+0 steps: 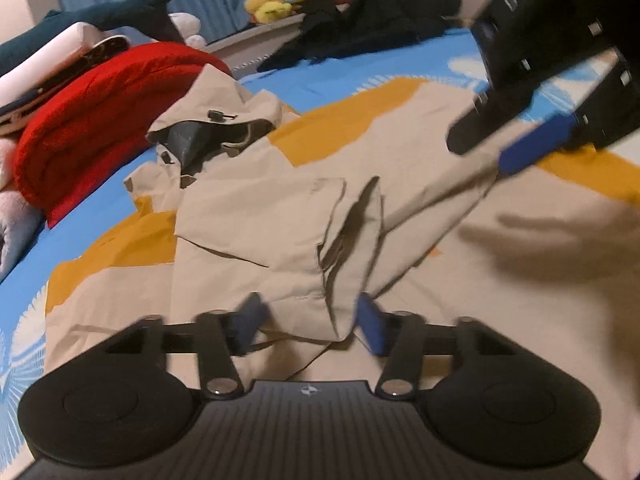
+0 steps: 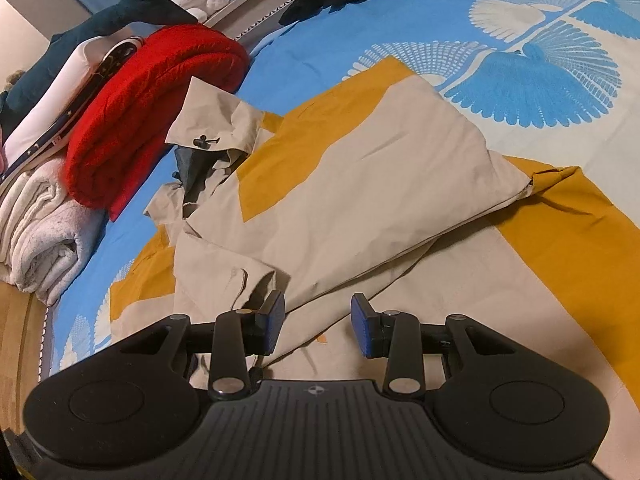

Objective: Fold large clothes

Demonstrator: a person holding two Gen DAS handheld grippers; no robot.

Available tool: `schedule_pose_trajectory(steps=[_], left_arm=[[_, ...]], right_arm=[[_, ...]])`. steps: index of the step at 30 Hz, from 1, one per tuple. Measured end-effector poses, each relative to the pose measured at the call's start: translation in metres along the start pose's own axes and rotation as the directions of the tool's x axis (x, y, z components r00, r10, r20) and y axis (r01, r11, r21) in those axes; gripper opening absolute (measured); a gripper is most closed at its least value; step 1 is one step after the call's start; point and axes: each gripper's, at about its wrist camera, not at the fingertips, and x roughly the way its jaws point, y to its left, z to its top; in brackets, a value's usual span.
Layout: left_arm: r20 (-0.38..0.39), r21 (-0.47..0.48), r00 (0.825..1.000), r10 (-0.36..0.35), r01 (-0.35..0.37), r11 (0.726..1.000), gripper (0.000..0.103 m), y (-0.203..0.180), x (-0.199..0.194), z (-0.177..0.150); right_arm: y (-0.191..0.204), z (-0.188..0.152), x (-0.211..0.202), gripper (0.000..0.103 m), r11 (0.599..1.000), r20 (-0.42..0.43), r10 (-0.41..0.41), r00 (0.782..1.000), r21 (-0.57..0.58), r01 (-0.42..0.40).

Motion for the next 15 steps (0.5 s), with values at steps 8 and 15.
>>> schedule_pose_trajectory(steps=[8,15], left_arm=[[0.183,-0.196,0.979,0.087,-0.051,0.979,0.0,0.062,-0.069,0.024],[0.246,-0.666,0.934,0.26,-0.032,0.746,0.0,0.164,-0.14,-0.004]], right_arm=[[0.0,-0.003,0.004,0.039,1.0,0.006,-0.023,1.0,0.0,0.023],[0.007,-0.004,0.002,0.039,0.999,0.039,-0.033,0.999,-0.022,0.033]])
